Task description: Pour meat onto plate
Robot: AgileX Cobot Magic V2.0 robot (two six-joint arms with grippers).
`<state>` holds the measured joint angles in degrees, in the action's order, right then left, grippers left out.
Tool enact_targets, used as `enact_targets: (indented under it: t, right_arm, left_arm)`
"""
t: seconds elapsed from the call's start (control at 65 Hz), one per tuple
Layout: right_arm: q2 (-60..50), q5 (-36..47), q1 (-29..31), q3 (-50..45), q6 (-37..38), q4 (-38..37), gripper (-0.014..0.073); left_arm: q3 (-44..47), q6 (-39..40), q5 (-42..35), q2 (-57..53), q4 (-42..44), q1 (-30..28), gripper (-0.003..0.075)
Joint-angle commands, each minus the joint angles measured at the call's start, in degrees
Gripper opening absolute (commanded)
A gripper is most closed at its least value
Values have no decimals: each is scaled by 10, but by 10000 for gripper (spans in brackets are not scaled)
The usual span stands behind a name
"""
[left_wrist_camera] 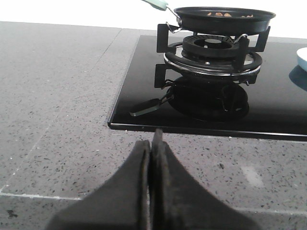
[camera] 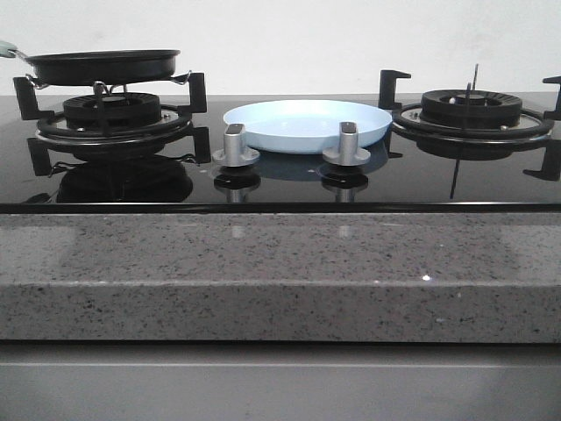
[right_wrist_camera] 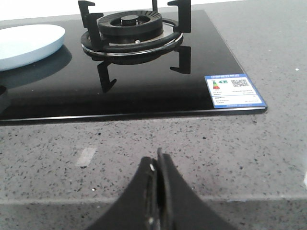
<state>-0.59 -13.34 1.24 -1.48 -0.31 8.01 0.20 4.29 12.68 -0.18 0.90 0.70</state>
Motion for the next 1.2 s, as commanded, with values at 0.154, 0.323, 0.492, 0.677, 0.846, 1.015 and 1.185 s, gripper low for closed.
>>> enact_targets:
  t: [0.154,0.323,0.492,0.677,0.846,1.015,1.185]
  right_arm:
    - [-10,42,4,3,-2,-6,-60]
    - [-10,42,4,3,-2,-6,-60]
    - [-10,42,4,3,-2,-6,-60]
    - [-10,42,4,3,-2,-6,-60]
    - [-10,42,4,3,-2,-6,-60]
    - [-10,42,4,3,-2,-6,-60]
    - [-10,42,4,3,-2,-6,-60]
  left_arm:
    - [3,4,-51,-9,-4,0,-20]
    - [3,4,-51,-9,-4,0,-20]
    - [3,4,-51,-9,-4,0,-20]
    - [3,4,-51,-9,-4,0,-20]
    - [3,4,-51,-9,-4,0,-20]
    - [3,4,-66,-9,83,0,-20]
    - [3,4,-91,-9,103,0,-20]
